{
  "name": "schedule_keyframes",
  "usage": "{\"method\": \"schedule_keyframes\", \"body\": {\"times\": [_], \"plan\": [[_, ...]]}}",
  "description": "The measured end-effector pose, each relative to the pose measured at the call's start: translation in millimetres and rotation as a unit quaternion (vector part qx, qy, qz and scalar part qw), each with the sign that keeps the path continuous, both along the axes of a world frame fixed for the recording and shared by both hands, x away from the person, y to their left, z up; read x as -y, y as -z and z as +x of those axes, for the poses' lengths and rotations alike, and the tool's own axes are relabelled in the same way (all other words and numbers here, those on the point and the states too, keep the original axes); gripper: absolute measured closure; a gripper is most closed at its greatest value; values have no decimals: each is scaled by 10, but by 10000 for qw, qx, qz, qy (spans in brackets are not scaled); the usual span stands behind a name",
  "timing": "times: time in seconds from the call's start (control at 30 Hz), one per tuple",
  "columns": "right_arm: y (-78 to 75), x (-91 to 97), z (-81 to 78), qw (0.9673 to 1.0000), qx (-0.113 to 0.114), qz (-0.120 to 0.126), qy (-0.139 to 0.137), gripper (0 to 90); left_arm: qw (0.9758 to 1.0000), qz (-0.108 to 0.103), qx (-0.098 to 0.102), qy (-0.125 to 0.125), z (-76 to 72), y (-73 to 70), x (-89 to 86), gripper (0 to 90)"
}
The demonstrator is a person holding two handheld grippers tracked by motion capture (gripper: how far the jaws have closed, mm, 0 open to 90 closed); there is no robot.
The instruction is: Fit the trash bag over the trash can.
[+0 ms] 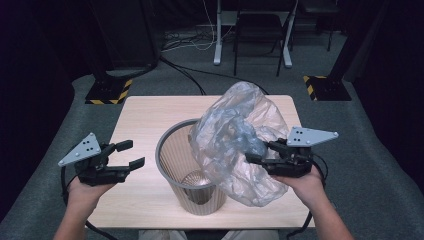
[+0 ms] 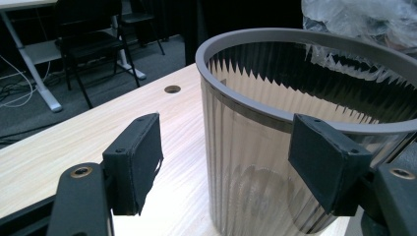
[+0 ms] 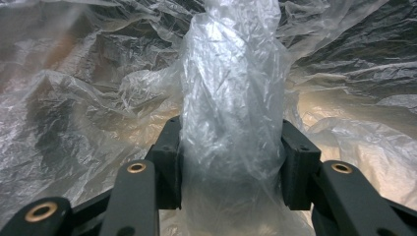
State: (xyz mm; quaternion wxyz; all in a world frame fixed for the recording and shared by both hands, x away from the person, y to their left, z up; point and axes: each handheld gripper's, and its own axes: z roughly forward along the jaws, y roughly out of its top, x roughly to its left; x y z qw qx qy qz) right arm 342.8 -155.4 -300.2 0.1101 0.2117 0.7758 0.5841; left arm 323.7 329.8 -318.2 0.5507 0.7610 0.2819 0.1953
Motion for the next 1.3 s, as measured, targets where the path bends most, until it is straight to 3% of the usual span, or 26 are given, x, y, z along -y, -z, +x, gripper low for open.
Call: {"method": "schedule_keyframes", "body": {"times": [0.37,0.8,1.07,1.3], "plan": [[-55,-83,12,9999,69,69,-71,526,10000,36,12,52,-7,-29,27,281],[-112,-308,70,9996,122,47,-245,525,10000,4,28,47,-22,-58,-7,280],[-200,-523,132,9990,144,-33,-410,521,10000,-47,76,35,-49,-136,-71,279],[-238,-808,166,9972,107,-288,-687,499,9999,-24,140,-22,-84,-214,-133,278]]}}
